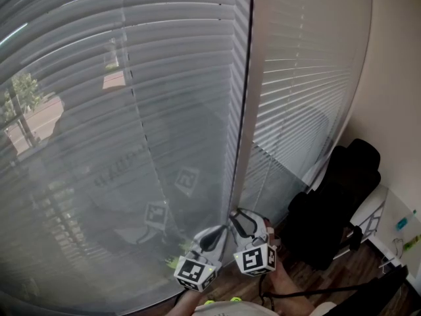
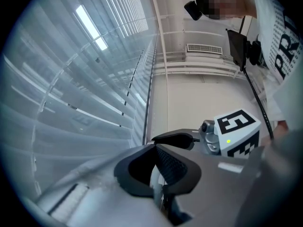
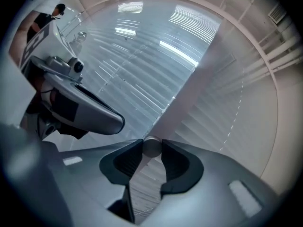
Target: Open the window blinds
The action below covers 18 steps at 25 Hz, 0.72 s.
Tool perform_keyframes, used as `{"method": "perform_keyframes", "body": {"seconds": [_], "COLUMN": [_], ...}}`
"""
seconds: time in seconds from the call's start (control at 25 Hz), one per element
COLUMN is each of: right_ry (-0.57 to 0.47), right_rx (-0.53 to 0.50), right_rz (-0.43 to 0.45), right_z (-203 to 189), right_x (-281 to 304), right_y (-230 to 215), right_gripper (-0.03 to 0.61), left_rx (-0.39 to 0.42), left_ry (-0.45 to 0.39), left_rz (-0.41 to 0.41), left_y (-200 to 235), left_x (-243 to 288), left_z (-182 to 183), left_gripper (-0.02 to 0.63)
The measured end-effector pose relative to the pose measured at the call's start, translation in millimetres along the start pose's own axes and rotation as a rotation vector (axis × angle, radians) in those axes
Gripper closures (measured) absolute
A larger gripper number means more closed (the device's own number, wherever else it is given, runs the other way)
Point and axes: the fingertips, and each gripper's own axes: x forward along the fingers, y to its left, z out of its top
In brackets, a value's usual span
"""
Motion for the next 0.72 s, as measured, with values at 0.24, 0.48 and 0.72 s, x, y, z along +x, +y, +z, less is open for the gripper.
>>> {"method": "perform_keyframes", "body": {"seconds": [0.24,0.48,0.72], "right_ry": [-0.021,-0.036,-0.059], "right_rx": [0.061,0.223,0.409], "right_rz": [0.015,0.022,0.037], "right_z": [4.0,2.5,1.2], "right_x": [-0.4,-0.8,-1.7], "right_y": [-0.1,-3.0,-5.3], "right_gripper": [0.445,0.446,0.446], "left_rx": [0.0,0.001,0.002], "left_ry": [0.005,0.006,0.006], "left_rz": [0.006,0.011,0.012], "left_y": [0.8,0.9,0.4], "left_x": [-0.2,0.4,0.0], "left_z": [-0.7,-0.4,-0.6], "left_gripper": [0.618,0.618,0.618]}}
